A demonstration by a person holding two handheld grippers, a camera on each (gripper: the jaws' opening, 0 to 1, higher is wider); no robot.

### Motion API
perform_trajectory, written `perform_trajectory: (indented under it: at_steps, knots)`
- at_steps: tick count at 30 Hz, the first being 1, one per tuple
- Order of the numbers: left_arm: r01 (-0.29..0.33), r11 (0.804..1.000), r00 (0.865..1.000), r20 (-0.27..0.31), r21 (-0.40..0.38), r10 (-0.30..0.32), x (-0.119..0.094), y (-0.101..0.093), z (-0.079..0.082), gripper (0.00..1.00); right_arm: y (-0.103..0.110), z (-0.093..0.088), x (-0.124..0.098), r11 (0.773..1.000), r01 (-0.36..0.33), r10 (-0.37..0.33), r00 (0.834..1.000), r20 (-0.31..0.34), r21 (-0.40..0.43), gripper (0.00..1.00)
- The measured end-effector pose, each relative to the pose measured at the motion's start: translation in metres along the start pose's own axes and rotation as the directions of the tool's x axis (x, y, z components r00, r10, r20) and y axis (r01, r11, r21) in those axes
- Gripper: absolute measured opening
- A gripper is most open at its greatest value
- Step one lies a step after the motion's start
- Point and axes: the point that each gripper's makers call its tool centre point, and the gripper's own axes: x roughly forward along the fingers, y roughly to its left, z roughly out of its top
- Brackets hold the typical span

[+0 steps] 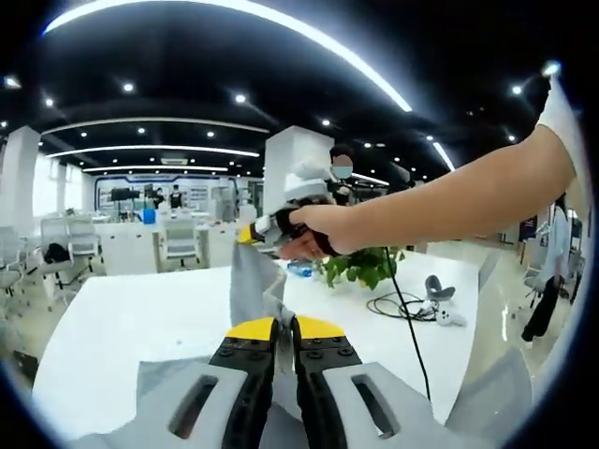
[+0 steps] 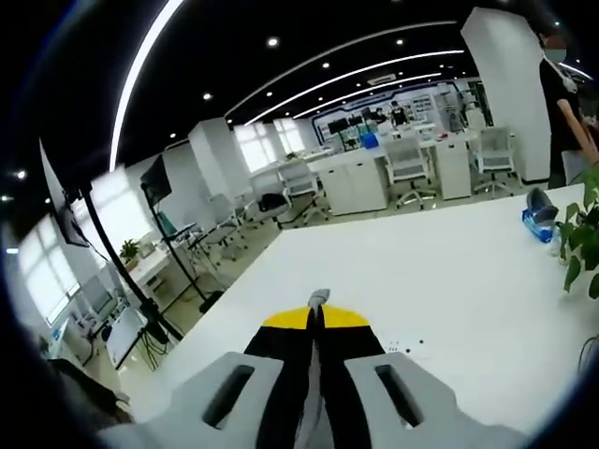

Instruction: Fold the towel on the table until its edges align and the towel forms a compact rectangular stack.

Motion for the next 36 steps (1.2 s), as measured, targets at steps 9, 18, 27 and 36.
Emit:
perform_trajectory:
  at_steps: [9,18,27,36]
  knots:
    - [-0.07,0.997,0.997,-0.035,-0.023,0.069,-0.017,0.034,-0.041,0.07,0.023,-0.026,0.033,1.0,-0.015,0.014,0.999,-0.038,-0.027,0.0]
    - [-0.138,0.99,0.989,-0.064,-0.034,0.135,-0.03,0.064,-0.078,0.07,0.046,-0.056,0.064,0.997,-0.037,0.032,0.997,-0.075,-0.061,0.0]
    - [-0.212,0.975,0.97,-0.134,-0.065,0.202,-0.051,0.089,-0.129,0.07,0.06,-0.084,0.104,0.994,-0.066,0.057,0.992,-0.114,-0.084,0.0]
    - [-0.254,0.962,0.956,-0.177,-0.104,0.234,-0.066,0.104,-0.154,0.07,0.082,-0.115,0.139,0.989,-0.11,0.093,0.984,-0.154,-0.103,0.0]
